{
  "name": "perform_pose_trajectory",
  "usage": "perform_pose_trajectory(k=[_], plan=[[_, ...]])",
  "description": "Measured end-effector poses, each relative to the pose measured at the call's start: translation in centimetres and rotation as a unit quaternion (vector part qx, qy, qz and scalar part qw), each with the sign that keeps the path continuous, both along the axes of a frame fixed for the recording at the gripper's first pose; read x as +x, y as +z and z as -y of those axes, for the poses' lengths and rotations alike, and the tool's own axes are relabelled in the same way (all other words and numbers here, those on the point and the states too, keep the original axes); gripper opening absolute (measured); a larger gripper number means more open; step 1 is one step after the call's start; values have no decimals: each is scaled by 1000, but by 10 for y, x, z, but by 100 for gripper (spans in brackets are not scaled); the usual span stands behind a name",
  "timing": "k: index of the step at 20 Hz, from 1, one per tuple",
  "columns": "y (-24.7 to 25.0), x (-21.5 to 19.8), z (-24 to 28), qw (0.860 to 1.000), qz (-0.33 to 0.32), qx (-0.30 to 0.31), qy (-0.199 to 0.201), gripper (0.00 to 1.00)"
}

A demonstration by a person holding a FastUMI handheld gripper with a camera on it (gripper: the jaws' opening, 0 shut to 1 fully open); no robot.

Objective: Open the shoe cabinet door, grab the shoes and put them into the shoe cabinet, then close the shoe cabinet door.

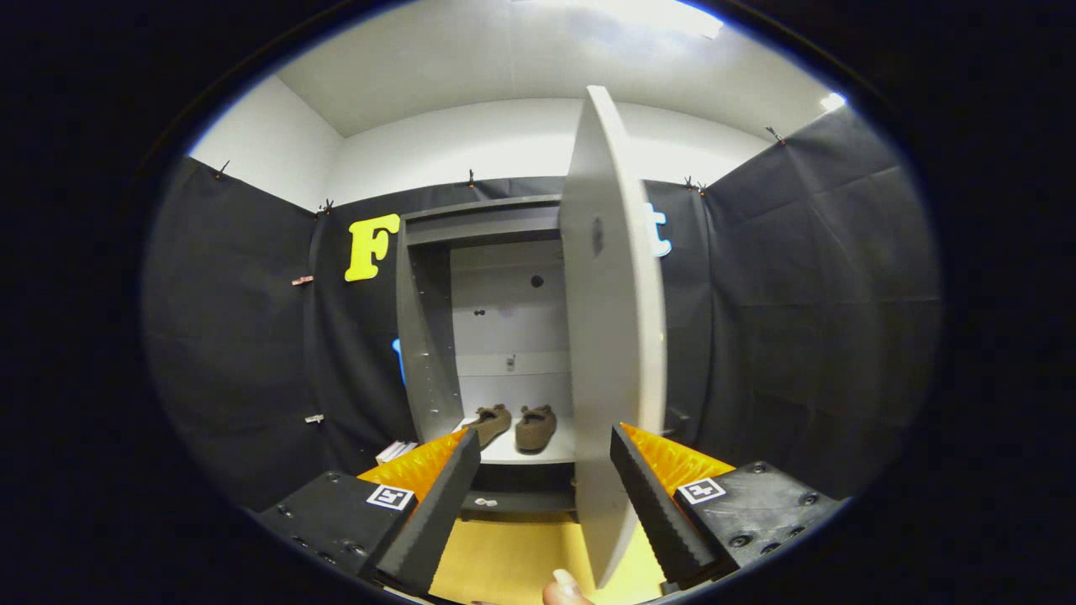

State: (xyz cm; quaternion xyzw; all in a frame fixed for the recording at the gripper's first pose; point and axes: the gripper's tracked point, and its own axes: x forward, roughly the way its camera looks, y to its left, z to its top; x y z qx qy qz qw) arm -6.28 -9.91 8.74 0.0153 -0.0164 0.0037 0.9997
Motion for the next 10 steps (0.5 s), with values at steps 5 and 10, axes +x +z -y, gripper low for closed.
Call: perform_pose_trajectory(k=[5,10], plan=[[-14,-2,66,1000,-16,6,-16,98],[-20,17,101,999,-25,-7,-19,98]])
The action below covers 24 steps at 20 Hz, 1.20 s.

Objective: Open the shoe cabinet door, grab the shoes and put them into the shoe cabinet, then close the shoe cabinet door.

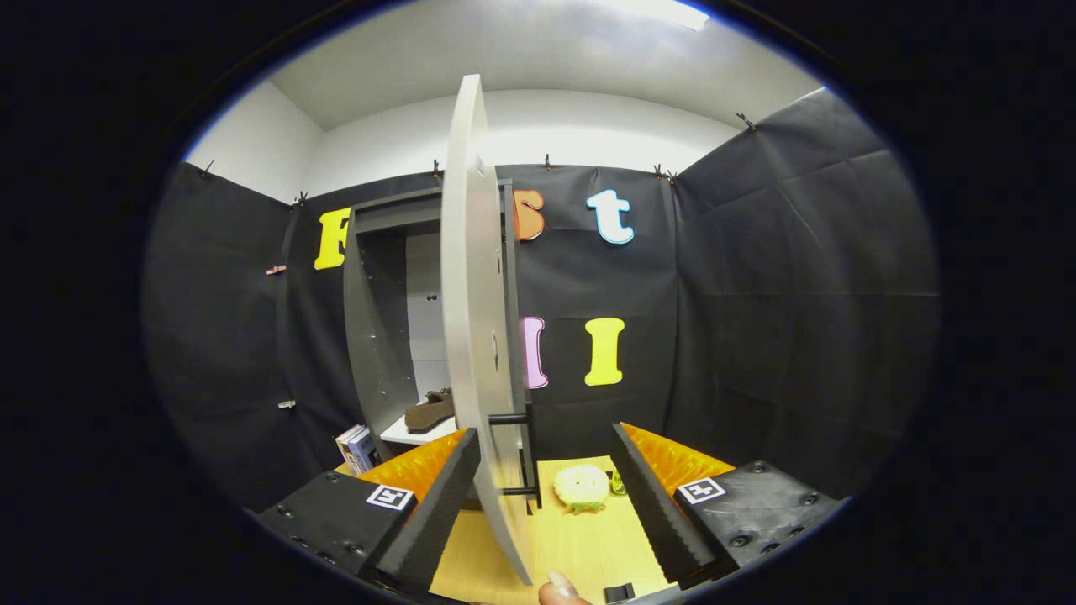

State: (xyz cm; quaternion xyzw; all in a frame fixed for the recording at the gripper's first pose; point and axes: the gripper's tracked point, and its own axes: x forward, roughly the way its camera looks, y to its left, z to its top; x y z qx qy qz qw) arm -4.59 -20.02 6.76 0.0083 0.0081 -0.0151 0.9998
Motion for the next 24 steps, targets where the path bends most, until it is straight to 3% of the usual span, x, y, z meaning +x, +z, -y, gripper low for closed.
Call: perform_pose_trajectory(k=[10,19,24], plan=[[-37,47,-2,997,-56,45,35,98],[-49,65,-78,993,-57,60,84,98],[-64,73,-123,993,-70,57,73,98]])
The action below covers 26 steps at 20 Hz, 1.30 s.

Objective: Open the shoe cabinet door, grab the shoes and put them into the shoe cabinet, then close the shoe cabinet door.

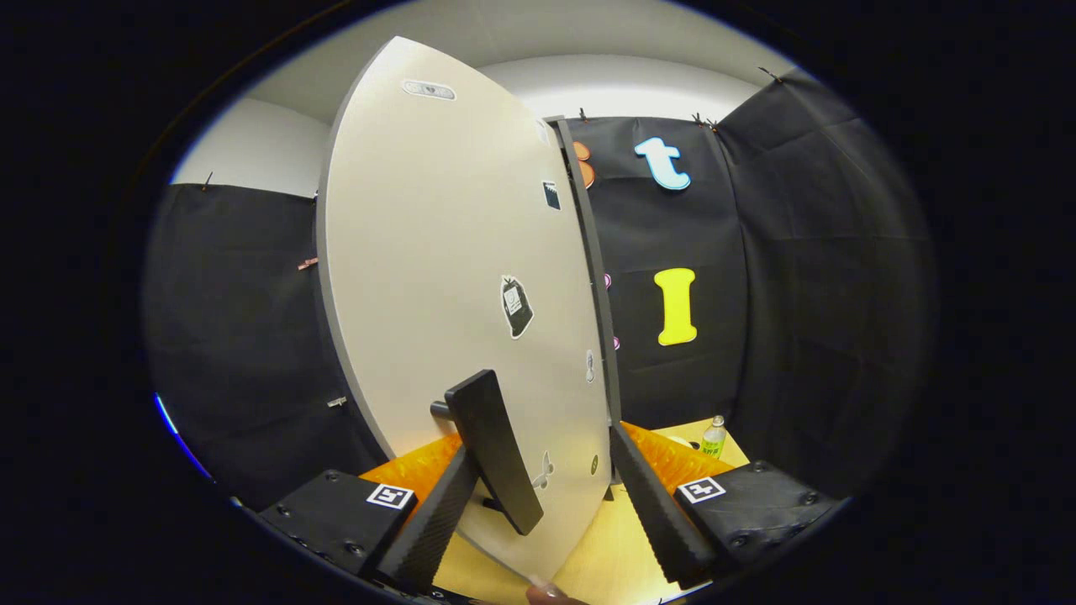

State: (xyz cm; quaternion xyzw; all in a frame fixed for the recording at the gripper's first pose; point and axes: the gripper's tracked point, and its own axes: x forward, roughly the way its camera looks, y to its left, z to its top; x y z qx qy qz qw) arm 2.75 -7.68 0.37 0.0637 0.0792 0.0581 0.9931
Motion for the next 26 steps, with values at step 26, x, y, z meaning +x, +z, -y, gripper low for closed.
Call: perform_pose_trajectory(k=[26], plan=[[0,31,-141,996,40,-36,-64,100]])
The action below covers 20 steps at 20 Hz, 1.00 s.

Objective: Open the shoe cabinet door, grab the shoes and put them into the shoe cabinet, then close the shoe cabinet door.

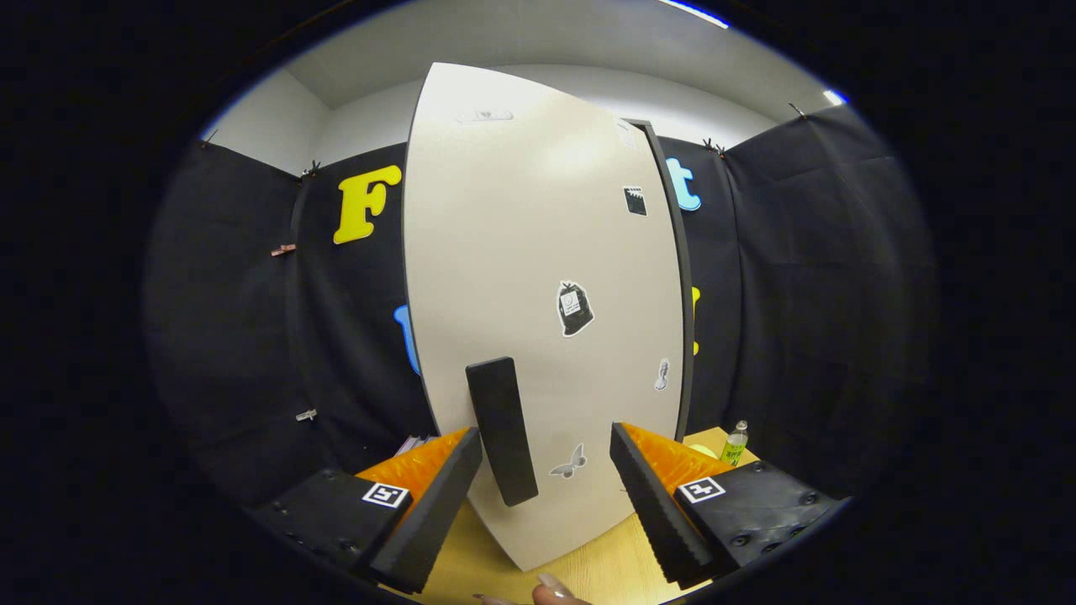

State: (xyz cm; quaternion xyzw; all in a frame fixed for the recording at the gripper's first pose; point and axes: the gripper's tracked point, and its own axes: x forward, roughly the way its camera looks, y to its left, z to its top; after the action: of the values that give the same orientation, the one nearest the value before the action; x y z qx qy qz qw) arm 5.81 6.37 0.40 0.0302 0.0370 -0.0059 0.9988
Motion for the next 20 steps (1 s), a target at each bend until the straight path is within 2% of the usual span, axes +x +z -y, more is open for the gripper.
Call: perform_pose_trajectory(k=[20], plan=[[12,-27,11,1000,10,-10,2,99]])
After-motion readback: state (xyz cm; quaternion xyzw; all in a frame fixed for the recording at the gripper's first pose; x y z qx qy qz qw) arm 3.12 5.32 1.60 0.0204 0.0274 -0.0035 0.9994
